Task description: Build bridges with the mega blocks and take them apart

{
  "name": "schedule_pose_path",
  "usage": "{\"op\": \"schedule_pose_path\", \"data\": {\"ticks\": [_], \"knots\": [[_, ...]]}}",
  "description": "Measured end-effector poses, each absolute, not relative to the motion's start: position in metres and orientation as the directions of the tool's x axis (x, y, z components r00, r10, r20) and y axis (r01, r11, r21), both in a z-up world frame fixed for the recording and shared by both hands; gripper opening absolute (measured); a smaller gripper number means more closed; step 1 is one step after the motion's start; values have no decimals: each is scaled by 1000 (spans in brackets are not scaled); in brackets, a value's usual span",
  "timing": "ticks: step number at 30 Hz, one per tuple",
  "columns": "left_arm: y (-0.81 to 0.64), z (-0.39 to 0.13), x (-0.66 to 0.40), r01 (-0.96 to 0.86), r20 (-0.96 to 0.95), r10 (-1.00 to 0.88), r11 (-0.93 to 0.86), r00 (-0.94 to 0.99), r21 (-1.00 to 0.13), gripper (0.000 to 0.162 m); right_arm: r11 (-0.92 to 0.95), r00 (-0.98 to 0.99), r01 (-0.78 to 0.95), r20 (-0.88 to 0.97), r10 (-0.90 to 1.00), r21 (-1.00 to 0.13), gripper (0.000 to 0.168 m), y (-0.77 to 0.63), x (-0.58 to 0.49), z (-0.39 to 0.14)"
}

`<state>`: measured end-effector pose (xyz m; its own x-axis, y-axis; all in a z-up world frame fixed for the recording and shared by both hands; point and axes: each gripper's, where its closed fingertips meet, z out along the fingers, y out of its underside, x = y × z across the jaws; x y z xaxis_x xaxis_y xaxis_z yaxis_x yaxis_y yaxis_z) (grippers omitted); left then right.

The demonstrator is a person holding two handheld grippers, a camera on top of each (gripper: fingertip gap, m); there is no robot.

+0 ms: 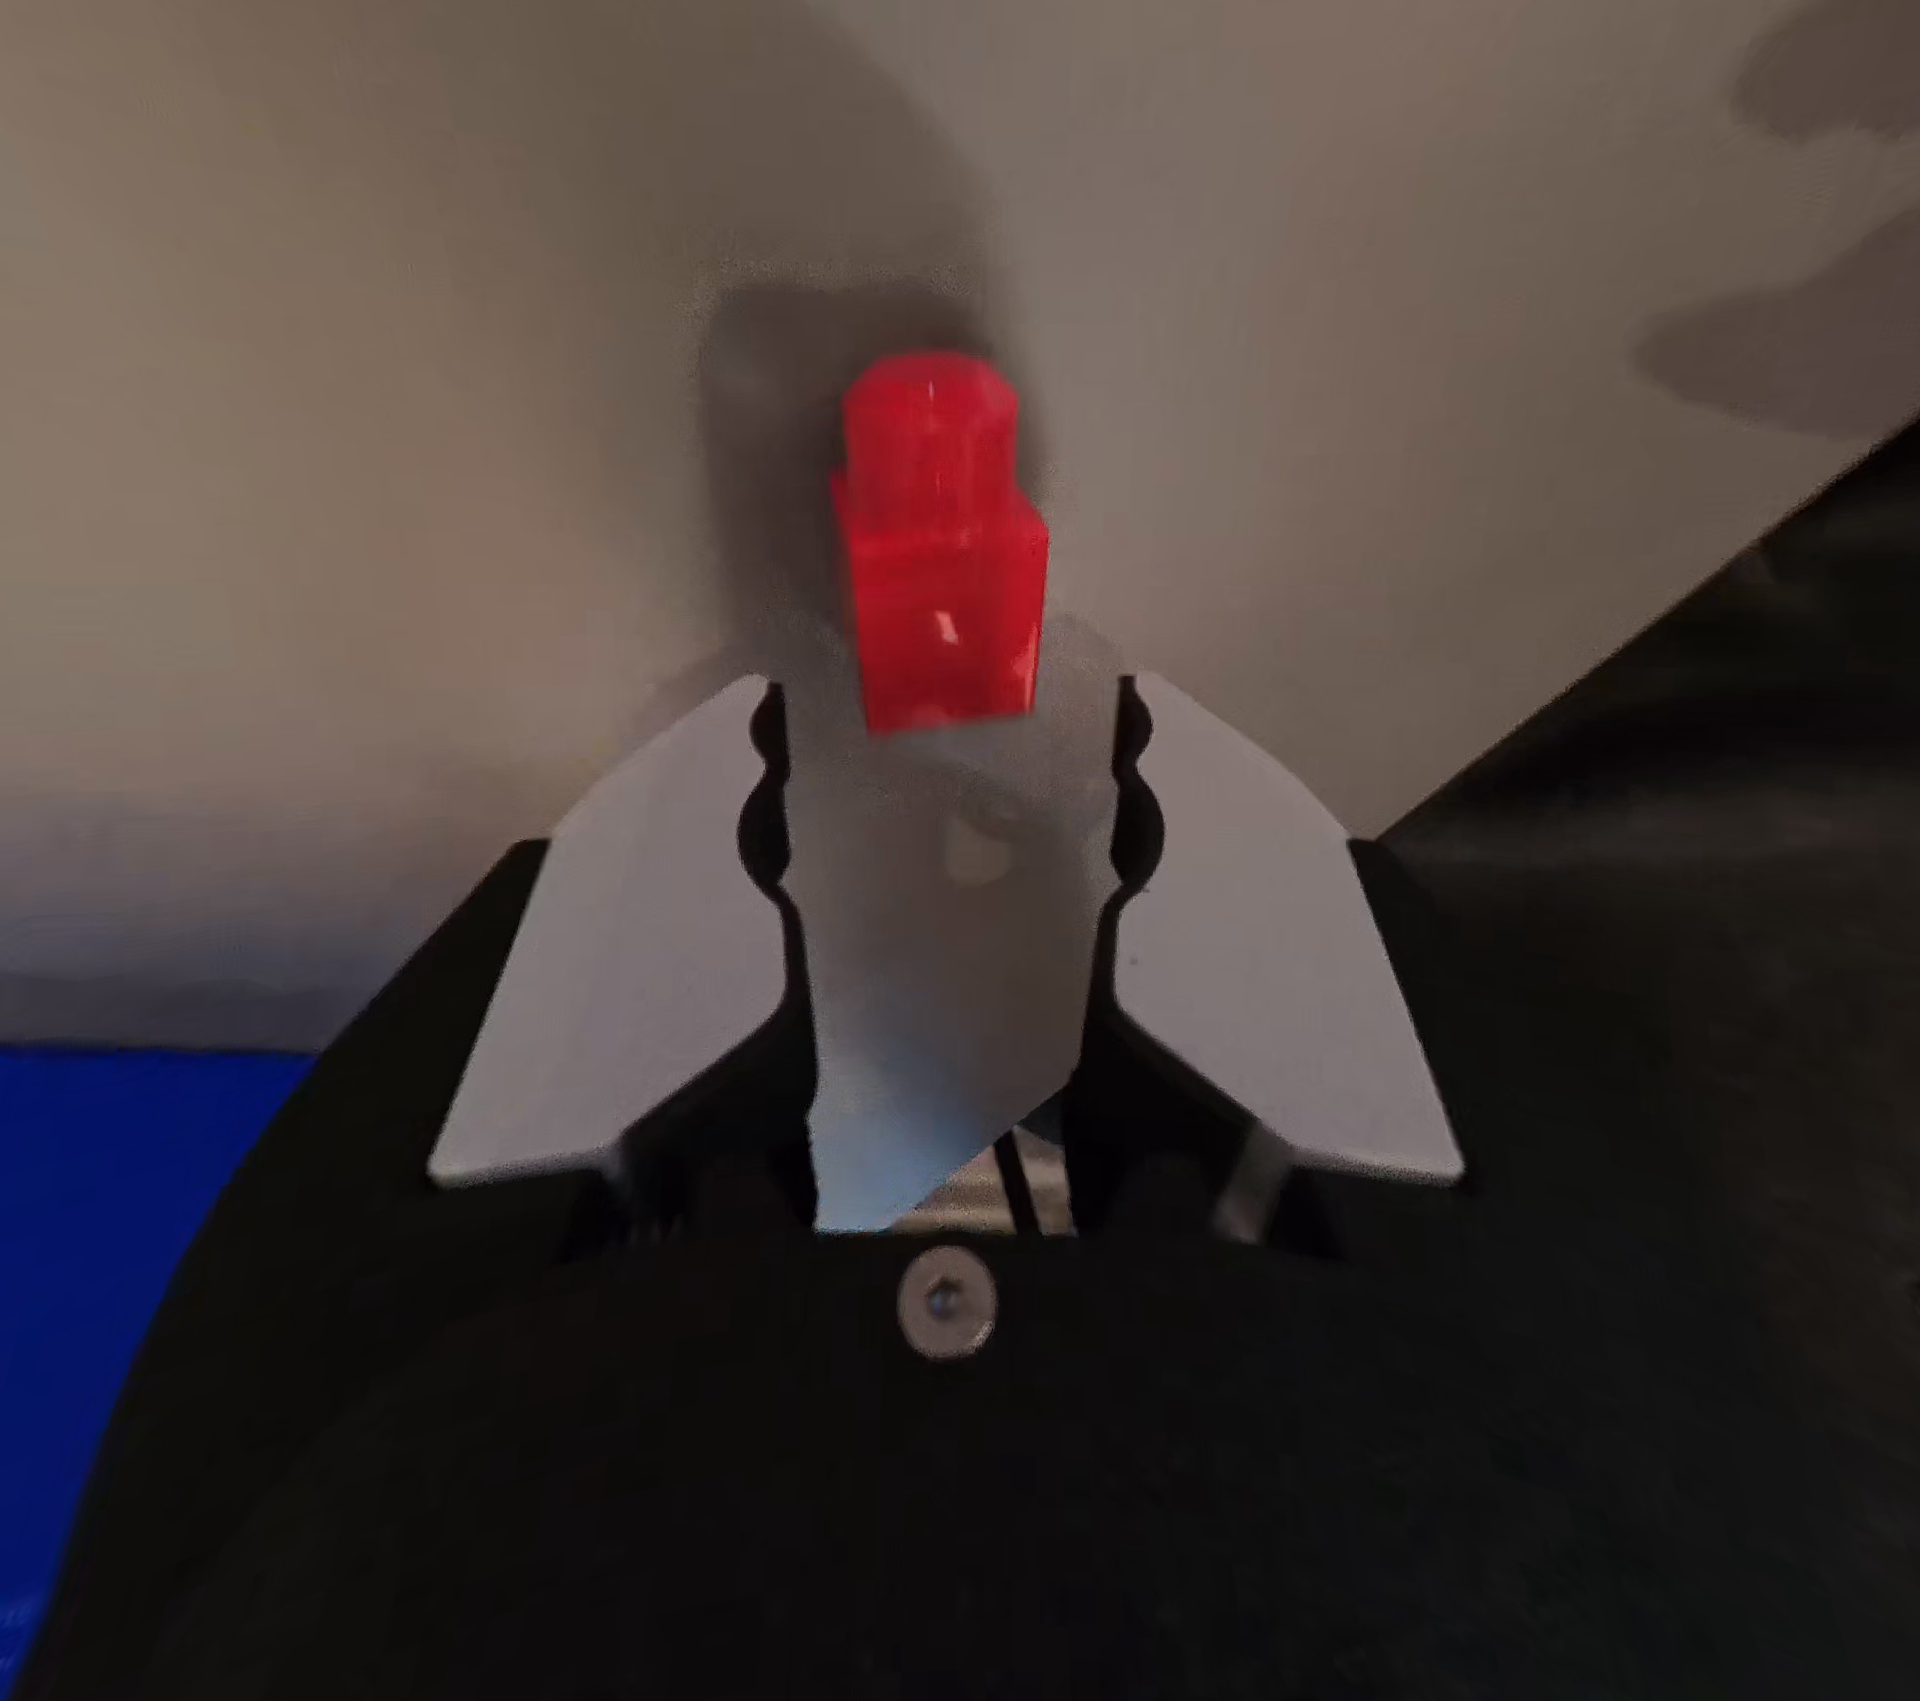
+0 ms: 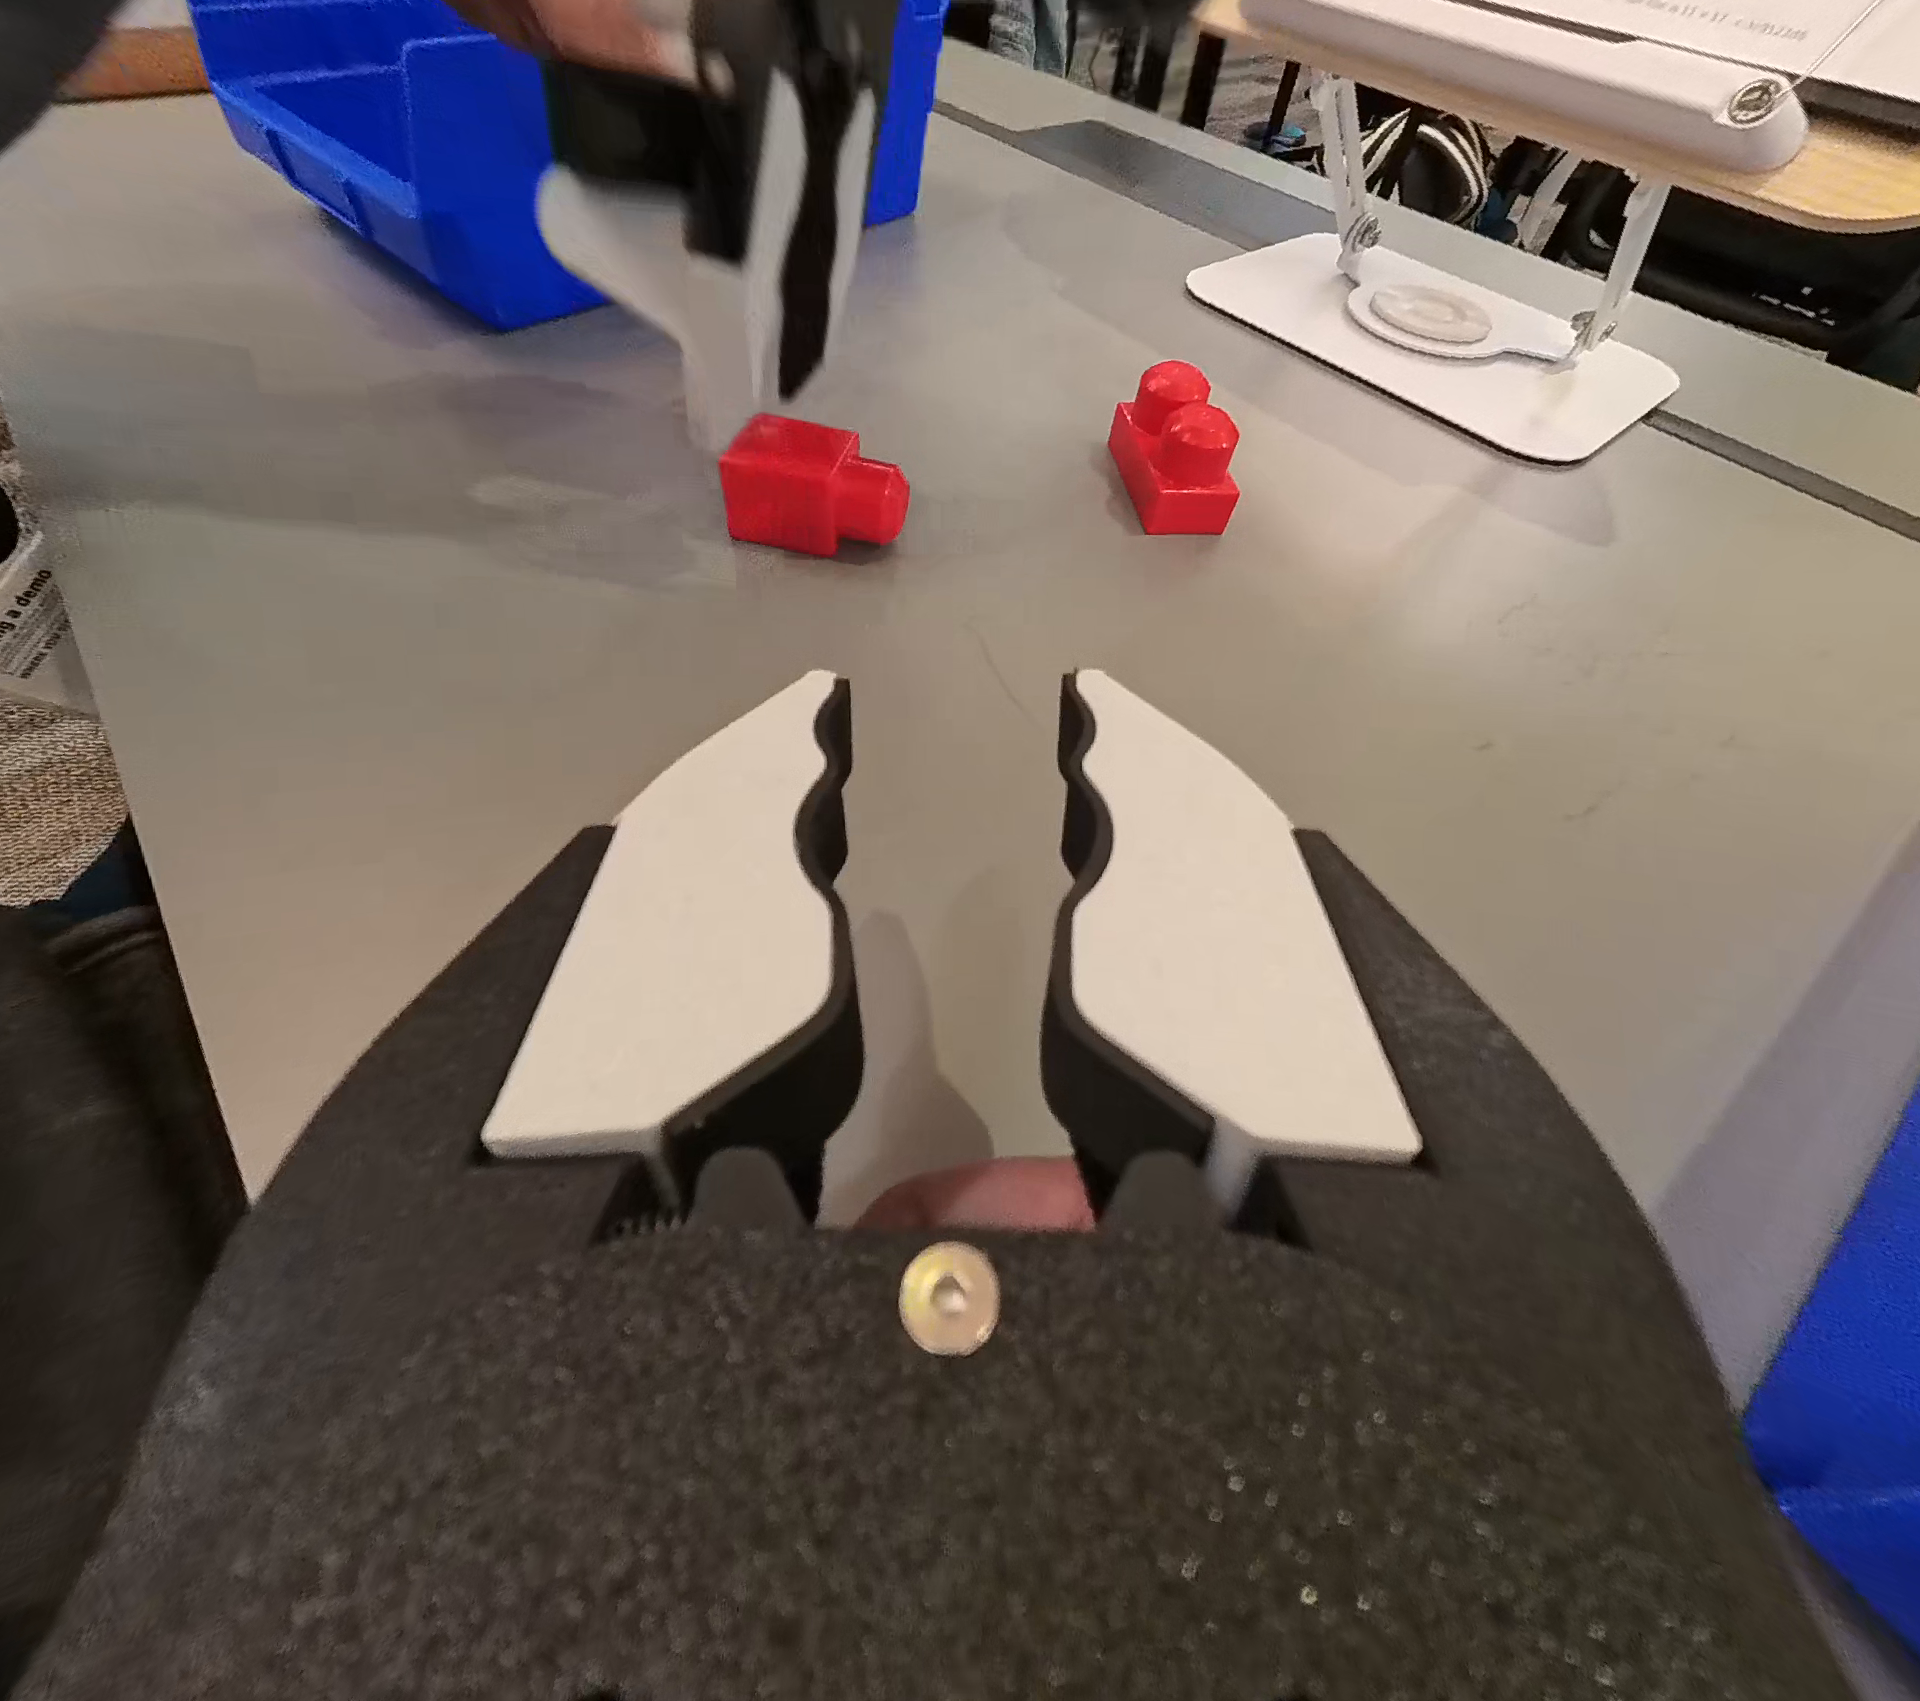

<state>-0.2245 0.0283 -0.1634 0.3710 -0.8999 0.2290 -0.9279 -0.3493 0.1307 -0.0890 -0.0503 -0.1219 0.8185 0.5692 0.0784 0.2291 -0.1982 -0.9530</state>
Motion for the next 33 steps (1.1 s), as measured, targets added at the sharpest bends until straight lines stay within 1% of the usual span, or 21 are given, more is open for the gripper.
{"op": "schedule_pose_path", "data": {"ticks": [1,2,5,7,9,11,16,18,20,21,22,24,26,29,33], "knots": [[33,-149,-232,-939,197,-918,-333,344,87,63,-198,818,231,79,569,-953,38,-50,-89,-122],[41,-132,-243,-949,134,-940,-311,314,45,63,-199,818,231,79,570,-953,38,-50,-89,-122],[83,-75,-291,-967,-144,-957,-243,252,-78,64,-202,816,235,80,572,-951,38,-50,-90,-123],[114,-45,-334,-968,-298,-922,-220,246,-118,66,-206,815,240,81,574,-949,38,-50,-90,-124],[138,-34,-376,-957,-330,-899,-256,287,-136,67,-205,813,246,87,575,-947,38,-50,-91,-124],[165,-40,-415,-931,-327,-871,-337,366,-142,66,-203,810,256,96,579,-945,38,-50,-92,-125],[237,-85,-503,-875,-463,-773,-484,434,-12,66,-202,805,272,107,583,-941,37,-50,-95,-127],[253,-106,-515,-818,-443,-733,-575,516,0,67,-205,807,266,101,582,-942,37,-49,-94,-126],[264,-123,-513,-790,-413,-716,-613,563,-14,69,-210,808,256,89,583,-943,37,-49,-94,-126],[268,-131,-511,-802,-417,-729,-598,543,1,69,-214,808,250,82,584,-944,37,-49,-93,-126],[271,-137,-514,-824,-446,-749,-564,490,43,69,-217,808,243,74,584,-945,37,-49,-93,-126],[278,-145,-524,-861,-522,-785,-480,335,168,70,-214,810,227,62,583,-950,36,-49,-91,-125],[280,-152,-533,-867,-520,-821,-419,235,270,70,-215,810,217,53,583,-952,36,-49,-91,-124],[288,-158,-537,-869,-511,-842,-375,174,322,74,-216,809,220,55,585,-951,36,-49,-91,-124],[298,-166,-542,-856,-493,-858,-359,146,372,75,-212,807,234,68,586,-949,36,-49,-92,-125]]}}
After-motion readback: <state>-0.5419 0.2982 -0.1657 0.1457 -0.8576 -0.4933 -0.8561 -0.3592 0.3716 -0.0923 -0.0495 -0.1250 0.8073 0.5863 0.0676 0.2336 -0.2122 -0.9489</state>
